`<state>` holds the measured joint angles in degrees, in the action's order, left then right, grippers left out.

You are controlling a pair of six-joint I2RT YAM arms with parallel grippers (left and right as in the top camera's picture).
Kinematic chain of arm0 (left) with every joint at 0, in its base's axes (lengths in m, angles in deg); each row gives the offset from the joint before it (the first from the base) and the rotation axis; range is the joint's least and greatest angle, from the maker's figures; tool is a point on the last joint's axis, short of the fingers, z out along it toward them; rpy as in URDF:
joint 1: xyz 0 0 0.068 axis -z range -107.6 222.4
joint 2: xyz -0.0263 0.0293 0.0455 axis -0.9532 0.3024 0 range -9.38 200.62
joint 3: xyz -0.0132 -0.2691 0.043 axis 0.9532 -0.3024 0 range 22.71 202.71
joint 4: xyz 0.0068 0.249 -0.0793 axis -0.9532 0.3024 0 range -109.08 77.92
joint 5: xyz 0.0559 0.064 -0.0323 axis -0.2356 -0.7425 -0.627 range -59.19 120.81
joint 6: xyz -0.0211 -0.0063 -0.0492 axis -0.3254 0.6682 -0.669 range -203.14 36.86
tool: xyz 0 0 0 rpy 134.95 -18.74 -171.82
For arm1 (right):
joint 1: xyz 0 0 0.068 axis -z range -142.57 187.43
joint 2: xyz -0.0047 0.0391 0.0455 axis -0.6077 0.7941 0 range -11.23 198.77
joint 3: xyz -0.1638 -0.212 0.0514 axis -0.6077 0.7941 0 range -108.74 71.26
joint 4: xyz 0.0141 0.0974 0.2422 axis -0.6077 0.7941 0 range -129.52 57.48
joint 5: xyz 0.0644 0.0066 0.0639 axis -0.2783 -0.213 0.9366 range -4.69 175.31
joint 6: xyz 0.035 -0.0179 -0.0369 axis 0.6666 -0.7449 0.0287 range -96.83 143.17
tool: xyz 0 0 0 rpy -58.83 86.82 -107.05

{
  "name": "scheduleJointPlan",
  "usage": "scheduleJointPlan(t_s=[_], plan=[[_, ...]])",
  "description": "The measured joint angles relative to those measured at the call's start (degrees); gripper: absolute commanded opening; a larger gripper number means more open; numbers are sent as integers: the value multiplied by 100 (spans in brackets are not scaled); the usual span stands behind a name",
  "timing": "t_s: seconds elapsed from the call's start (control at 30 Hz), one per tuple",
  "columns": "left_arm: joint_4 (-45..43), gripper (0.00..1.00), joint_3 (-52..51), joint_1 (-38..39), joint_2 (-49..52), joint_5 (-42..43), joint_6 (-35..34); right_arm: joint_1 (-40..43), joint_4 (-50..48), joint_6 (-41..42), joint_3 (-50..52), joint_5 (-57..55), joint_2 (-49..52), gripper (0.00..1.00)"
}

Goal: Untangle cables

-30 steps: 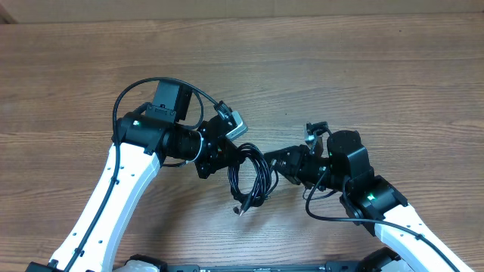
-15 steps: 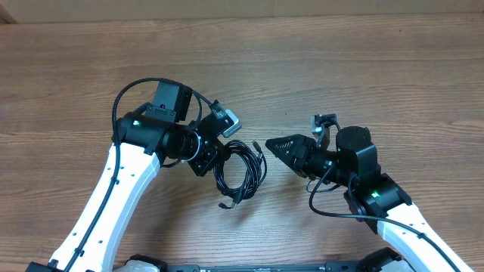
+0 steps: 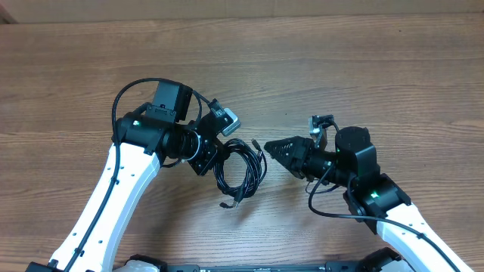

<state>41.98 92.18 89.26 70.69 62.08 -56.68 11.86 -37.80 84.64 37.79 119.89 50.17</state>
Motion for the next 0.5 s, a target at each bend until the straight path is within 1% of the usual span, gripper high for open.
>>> scheduleJointPlan(t_s=[0.07,0.13,0.17,0.2,0.3,0.33,0.5], plan=[[0,4,0,0,0,31,0,-118,-2,0,0,4,0,38],[0,4,0,0,0,70,-2,-192,-7,0,0,-11,0,34],[0,4,0,0,0,109,-2,-234,-9,-2,0,-31,0,28],[0,4,0,2,0,140,0,-295,-13,-7,0,-68,7,20],[2,4,0,2,0,269,-2,-411,-39,28,-7,-203,72,6],[-9,4,-2,2,0,337,0,-433,-46,28,-9,-236,120,4],[-282,4,-13,2,0,866,-42,-487,-188,155,-13,-284,442,4]])
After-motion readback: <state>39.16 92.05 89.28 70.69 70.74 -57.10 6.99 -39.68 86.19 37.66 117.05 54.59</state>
